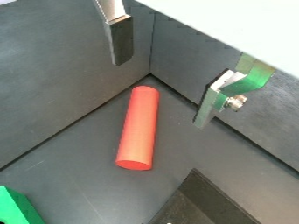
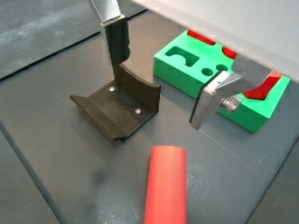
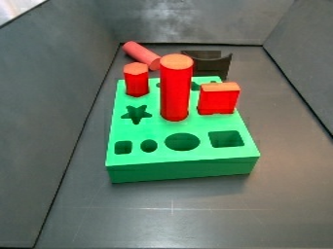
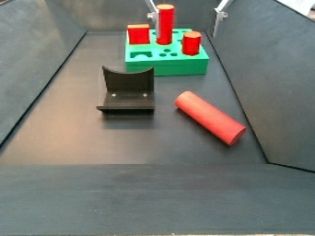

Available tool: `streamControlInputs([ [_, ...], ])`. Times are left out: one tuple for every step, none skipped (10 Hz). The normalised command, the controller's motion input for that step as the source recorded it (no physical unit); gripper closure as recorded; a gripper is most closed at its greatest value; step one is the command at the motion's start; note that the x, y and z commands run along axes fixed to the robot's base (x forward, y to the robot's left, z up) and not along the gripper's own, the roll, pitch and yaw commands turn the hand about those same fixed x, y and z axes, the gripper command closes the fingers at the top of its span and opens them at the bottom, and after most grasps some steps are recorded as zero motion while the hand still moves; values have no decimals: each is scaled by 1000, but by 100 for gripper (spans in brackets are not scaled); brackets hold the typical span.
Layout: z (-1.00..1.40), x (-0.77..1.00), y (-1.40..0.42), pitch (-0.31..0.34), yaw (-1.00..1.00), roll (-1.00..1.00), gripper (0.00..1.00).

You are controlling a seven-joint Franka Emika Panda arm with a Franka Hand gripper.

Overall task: Pick up the oval object. Move up. Place the oval object on the fixture. Regrasp the oval object. Move to above the board. Insert the oval object.
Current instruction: Pick up the oval object.

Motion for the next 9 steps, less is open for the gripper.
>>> streamControlInputs([
  [-217, 0, -166, -10, 323, 0, 0],
  [-483, 154, -163, -77, 780, 0, 0],
  [-454, 174, -91, -90, 846, -26, 0],
  [-417, 157, -11, -100, 886, -57, 0],
  [-369, 134, 0, -109, 929, -74, 0],
  [-360, 80, 0, -111, 934, -29, 0],
  [-340, 14, 0, -111, 911, -4, 0],
  [-437, 20, -20, -146, 860, -41, 0],
  [-440, 0, -43, -139, 786, -6, 0],
])
